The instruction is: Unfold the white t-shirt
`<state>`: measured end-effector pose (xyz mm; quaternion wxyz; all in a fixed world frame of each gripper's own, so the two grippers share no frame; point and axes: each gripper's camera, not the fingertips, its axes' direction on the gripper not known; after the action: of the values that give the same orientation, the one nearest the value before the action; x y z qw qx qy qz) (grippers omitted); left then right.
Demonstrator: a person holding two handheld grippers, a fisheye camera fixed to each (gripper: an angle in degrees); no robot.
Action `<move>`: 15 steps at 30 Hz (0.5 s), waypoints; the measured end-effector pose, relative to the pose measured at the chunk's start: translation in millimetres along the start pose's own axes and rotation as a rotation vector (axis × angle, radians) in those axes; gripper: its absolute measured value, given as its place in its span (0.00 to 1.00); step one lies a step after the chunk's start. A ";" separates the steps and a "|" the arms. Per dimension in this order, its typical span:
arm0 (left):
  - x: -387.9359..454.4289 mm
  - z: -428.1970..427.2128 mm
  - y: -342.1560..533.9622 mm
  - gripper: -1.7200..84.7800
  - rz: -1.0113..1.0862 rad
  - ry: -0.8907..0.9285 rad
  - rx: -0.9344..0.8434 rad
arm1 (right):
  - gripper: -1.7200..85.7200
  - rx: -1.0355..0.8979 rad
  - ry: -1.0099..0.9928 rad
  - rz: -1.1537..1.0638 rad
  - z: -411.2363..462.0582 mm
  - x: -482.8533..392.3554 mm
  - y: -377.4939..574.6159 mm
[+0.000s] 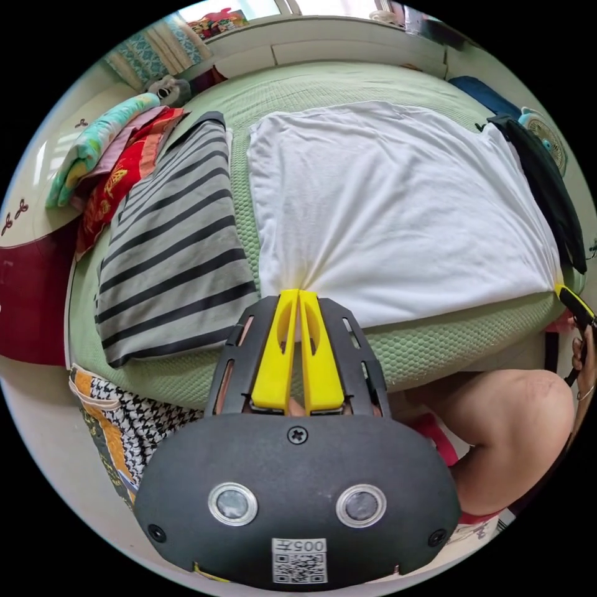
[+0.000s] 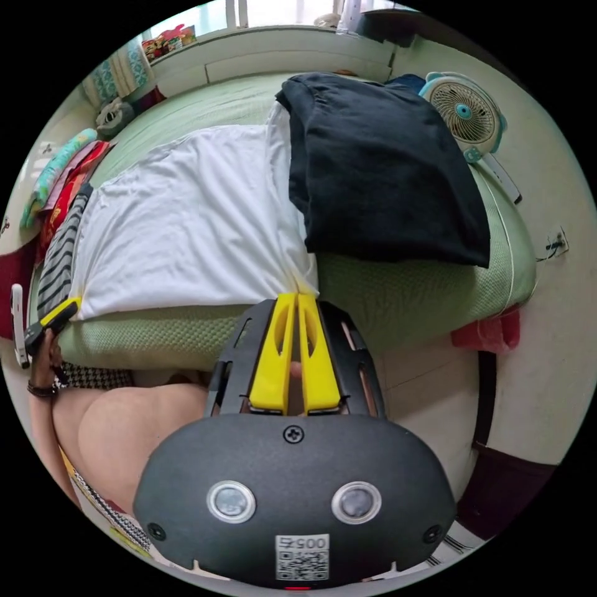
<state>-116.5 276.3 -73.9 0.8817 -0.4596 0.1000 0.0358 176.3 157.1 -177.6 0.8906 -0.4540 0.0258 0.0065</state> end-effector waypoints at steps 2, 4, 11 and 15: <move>-1.5 -2.8 1.2 0.01 -0.011 0.004 0.003 | 0.00 -0.008 0.002 0.009 -4.6 3.1 -1.2; -4.8 -9.6 4.6 0.01 -0.028 0.005 0.037 | 0.00 0.036 -0.008 -0.011 -14.0 0.4 1.3; -7.9 -23.0 7.8 0.01 -0.063 0.036 0.147 | 0.00 0.163 -0.012 -0.102 -29.0 -40.1 -5.3; 0.9 -20.1 2.2 0.01 -0.029 0.016 0.135 | 0.00 0.168 0.001 -0.111 -18.3 -57.6 -15.8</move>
<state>-118.8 261.1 -87.1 0.9103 -0.4010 0.1023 0.0125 118.7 133.7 -172.6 0.9244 -0.3787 0.0016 -0.0455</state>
